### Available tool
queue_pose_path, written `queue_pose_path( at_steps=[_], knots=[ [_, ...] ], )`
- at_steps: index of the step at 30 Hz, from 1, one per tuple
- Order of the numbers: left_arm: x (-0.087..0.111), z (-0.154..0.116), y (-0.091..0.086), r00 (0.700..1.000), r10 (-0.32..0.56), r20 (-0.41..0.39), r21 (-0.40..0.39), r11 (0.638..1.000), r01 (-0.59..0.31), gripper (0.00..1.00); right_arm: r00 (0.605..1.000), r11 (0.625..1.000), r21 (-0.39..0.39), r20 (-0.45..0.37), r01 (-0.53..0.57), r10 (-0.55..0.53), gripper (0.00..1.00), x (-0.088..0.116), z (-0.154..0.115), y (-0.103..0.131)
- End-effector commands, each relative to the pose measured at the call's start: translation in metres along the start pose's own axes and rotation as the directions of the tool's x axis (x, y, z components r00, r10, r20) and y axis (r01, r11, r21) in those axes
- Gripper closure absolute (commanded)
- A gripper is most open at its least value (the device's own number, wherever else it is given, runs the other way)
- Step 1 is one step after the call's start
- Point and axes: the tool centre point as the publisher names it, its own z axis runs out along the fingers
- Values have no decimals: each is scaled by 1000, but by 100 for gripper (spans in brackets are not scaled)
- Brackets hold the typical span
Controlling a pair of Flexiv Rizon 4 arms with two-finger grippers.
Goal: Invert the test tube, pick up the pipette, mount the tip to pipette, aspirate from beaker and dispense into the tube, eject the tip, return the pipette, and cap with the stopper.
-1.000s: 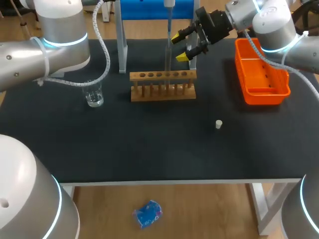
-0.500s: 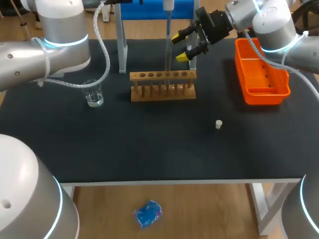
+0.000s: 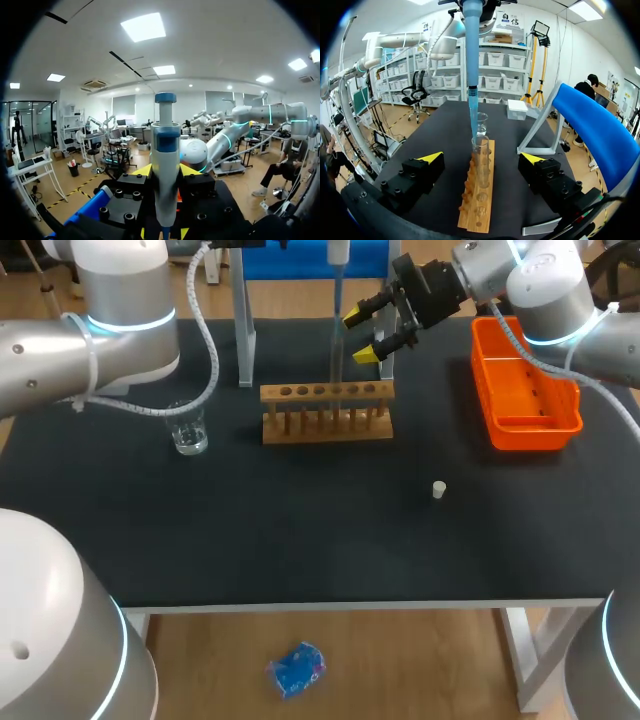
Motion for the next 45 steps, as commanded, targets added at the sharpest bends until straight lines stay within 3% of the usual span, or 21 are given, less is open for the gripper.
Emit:
queue_pose_path(
  at_steps=[1,23,37,45],
  knots=[
    [0,2,2,1000,-10,-1,9,1000,10,100,1000,1000,2,-4,1,-1,0,-1,-1,0],
    [-6,6,4,1000,-12,15,52,999,11,100,1000,1000,2,-4,1,-1,0,-1,-1,0],
    [-13,1,3,996,30,83,76,996,-37,100,1000,1000,2,-4,1,-1,0,-1,-1,0],
    [-17,-3,3,991,66,112,49,996,-72,100,1000,1000,2,-4,1,-1,0,-1,-1,0]
  ],
)
